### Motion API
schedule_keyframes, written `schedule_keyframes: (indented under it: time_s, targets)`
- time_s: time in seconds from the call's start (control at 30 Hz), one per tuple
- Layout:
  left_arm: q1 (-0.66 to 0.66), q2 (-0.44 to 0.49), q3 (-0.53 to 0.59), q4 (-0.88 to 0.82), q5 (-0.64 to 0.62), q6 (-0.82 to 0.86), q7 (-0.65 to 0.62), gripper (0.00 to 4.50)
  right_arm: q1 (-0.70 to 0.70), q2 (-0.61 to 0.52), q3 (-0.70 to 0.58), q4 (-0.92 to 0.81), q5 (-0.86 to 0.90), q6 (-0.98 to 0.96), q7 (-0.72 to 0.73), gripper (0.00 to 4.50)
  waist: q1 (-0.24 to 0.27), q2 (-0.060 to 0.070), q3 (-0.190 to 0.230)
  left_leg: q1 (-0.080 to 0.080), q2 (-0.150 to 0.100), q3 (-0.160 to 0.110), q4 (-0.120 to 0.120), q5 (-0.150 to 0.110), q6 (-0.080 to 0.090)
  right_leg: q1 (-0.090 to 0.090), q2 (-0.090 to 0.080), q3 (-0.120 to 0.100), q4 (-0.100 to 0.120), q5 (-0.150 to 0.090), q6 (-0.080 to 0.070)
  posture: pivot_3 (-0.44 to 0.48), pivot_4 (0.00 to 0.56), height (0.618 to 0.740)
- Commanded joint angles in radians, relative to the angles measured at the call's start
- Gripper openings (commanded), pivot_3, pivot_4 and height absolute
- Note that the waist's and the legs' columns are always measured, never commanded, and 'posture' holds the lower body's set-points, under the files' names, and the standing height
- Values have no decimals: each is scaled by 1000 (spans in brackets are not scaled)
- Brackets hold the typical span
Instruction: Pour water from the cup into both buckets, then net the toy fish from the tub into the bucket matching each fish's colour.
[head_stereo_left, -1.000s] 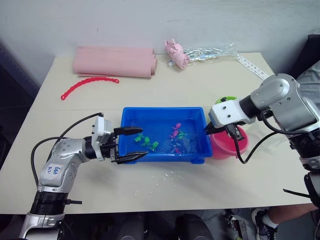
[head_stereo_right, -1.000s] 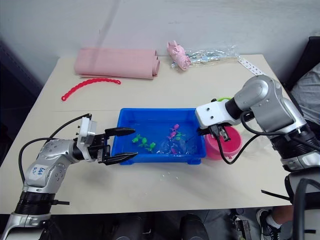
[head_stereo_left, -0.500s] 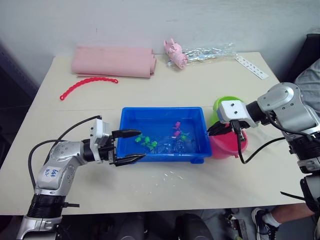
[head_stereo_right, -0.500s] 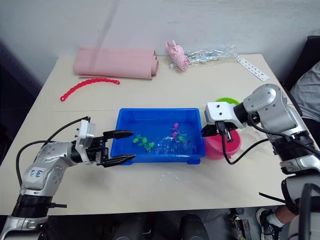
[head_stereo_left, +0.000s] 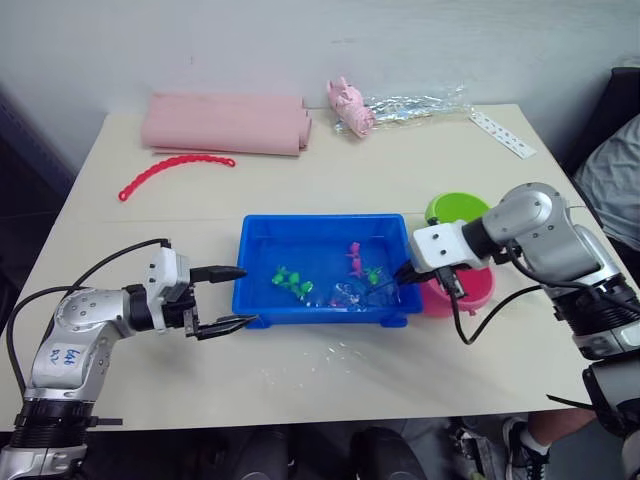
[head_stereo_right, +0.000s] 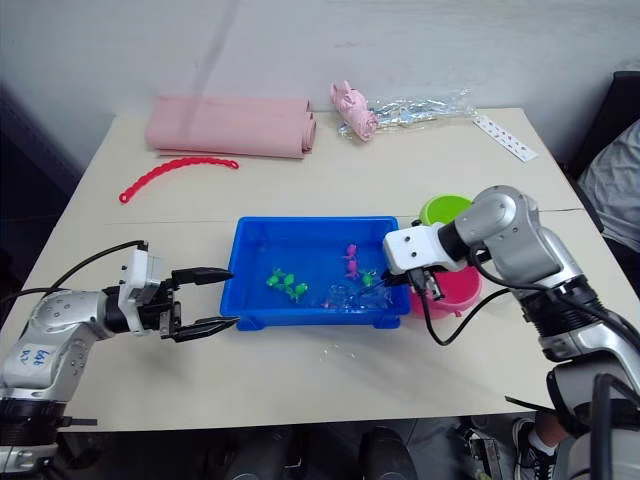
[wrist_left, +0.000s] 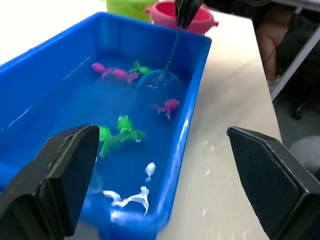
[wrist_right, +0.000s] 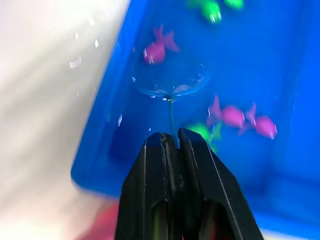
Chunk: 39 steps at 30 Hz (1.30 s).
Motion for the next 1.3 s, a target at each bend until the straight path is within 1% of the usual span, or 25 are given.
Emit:
schedule_keyframes:
  time_s: [0.03,0.23,0.57,0.7,0.83,1.03,1.2,1.3]
  targets:
    - [25,14,31,-23,-11,-3,-7,4477,10,14,-7,-31,18,5,10,0,1,0,0,0,0,0,0,0,0,0,0,0,0,0,0,0,150,740]
    - [44,13,33,-56,-22,16,4,4477,18,70,-22,17,58,21,18,0,-1,0,0,0,0,0,0,0,0,0,0,0,0,0,0,0,150,740]
    - [27,12,48,-72,-29,41,29,4477,-28,78,-74,122,140,86,77,0,-1,0,0,0,0,0,-1,0,0,0,0,0,0,0,0,0,150,740]
    - [13,8,45,-64,-24,40,33,4477,-29,103,-118,153,220,171,84,0,-1,0,0,0,0,0,-1,0,0,0,0,0,0,0,0,0,150,740]
    - [-6,5,43,-61,-21,41,40,4477,-8,97,-133,212,230,120,102,0,-1,0,0,0,0,0,-1,0,0,0,0,0,0,0,0,0,150,740]
    - [-12,7,44,-64,-21,42,44,4477,0,104,-146,290,210,62,72,0,-1,0,0,0,0,0,-1,0,0,0,0,0,0,0,0,0,150,740]
    - [-13,10,49,-74,-27,49,48,4477,12,97,-194,281,269,66,87,0,-1,0,0,0,0,0,-1,0,0,0,0,0,0,0,0,0,150,740]
    - [-20,8,49,-81,-39,62,49,4477,35,73,-229,226,324,100,103,0,0,0,0,0,0,0,-1,0,0,0,0,0,0,0,0,0,150,740]
